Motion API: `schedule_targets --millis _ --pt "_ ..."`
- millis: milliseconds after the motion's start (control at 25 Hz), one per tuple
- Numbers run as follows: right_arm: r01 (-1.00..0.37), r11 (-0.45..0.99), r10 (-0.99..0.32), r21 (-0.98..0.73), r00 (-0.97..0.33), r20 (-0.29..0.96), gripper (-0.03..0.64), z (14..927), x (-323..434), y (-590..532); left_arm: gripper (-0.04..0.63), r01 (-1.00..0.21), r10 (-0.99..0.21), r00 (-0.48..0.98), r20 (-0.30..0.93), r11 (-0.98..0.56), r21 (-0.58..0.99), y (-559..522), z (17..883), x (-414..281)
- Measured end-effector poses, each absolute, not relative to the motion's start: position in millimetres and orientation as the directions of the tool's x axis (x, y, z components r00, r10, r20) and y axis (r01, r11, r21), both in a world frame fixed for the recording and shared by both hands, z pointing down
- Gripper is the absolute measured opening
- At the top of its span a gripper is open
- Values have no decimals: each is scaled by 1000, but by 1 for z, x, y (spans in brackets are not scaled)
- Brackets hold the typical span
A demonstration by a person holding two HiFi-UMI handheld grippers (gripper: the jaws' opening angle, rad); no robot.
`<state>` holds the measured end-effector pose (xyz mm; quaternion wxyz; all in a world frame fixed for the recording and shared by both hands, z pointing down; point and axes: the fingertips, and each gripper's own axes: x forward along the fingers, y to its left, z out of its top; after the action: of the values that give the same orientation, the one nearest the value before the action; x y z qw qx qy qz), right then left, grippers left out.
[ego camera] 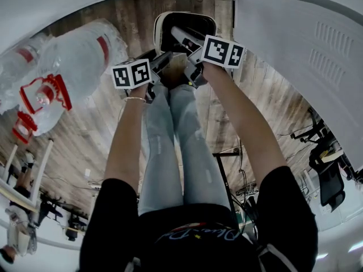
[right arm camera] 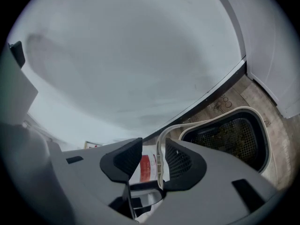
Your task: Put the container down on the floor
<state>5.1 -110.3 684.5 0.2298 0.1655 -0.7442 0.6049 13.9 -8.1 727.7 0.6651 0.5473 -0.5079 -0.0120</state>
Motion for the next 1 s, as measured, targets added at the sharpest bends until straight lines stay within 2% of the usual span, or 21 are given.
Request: schedule_targets --millis 240,400,520,680,840,1000 --pt "-519 179 -23 -836 -852 524 139 673 12 -115 252 -535 -571 449 688 444 718 5 724 4" --pt "-514 142 -83 -846 -858 507 64 658 20 -121 244 -525 -602 424 677 445 725 6 710 -1" --pt "-514 199 -112 -835 -858 501 15 639 27 -124 183 -548 -675 387 628 380 745 -3 685 -7" --pt "-512 304 -137 -803 -858 495 5 610 36 -126 120 -636 -763 333 554 251 729 -18 641 -14" --pt "-533 375 -196 -759 -846 497 1 579 48 -130 26 -693 -827 277 489 181 698 -29 597 -24" --pt "-531 441 -248 -724 -847 470 0 536 58 -131 9 -736 -871 250 422 112 668 -35 547 -24"
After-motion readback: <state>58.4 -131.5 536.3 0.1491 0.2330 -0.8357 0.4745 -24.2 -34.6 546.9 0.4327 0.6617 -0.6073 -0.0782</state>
